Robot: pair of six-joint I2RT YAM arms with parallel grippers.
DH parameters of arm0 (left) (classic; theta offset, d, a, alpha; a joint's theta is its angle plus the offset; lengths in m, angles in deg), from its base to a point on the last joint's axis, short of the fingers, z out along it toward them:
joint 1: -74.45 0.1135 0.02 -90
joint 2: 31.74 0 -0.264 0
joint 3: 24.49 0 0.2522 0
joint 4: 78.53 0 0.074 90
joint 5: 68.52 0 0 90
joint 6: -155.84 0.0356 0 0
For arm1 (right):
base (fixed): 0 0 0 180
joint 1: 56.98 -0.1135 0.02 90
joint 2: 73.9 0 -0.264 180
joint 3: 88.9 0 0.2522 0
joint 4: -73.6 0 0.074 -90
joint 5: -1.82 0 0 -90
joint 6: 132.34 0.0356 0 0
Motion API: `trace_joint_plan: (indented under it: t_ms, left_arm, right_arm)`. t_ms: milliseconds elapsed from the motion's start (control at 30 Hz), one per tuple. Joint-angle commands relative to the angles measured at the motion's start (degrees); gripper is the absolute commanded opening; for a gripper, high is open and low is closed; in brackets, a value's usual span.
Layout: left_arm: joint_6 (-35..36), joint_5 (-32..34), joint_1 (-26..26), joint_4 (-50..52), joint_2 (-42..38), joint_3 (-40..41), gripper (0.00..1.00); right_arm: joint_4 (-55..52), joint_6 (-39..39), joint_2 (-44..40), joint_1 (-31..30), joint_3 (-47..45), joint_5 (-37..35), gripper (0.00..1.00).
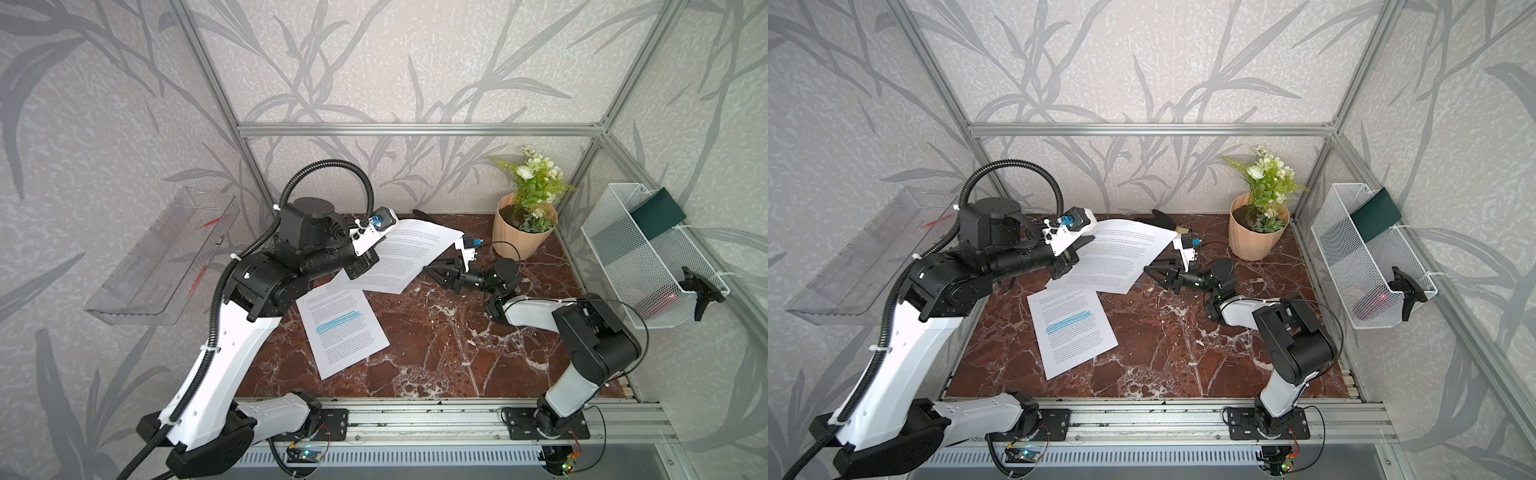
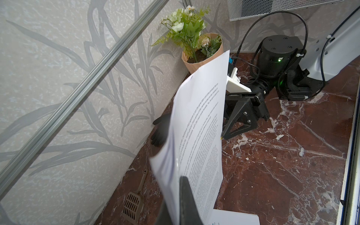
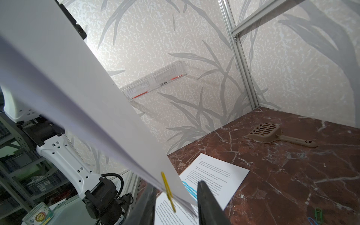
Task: Unclip the paperclips from the documents
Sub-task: Remove the paper clip from the document.
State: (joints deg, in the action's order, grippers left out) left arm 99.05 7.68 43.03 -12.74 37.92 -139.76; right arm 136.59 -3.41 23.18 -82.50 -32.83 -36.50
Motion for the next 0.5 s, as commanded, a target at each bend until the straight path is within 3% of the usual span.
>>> trace_joint_plan:
  t_ms: [0, 167, 333, 467]
  left_arm:
    - [0.0, -0.4, 0.4, -1.1, -0.9, 0.1, 0.0]
    - [0.0, -0.2, 0.4, -0.9, -1.1, 0.2, 0.0]
    - [0.0, -0.2, 0.4, -1.0, -0.9, -0.2, 0.0]
    - [0.1, -0.2, 0.5, -0.8, -1.0, -0.3, 0.0]
  right_arm:
    - [2.8, 1.7, -0.1, 0.2, 0.5, 1.4, 0.3]
    - [2.7, 2.1, 0.3, 0.3, 0.8, 1.9, 0.23]
    - [3.8, 2.9, 0.4, 0.2, 0.5, 2.5, 0.31]
    - [3.8, 3.1, 0.4, 0.2, 0.5, 2.7, 0.26]
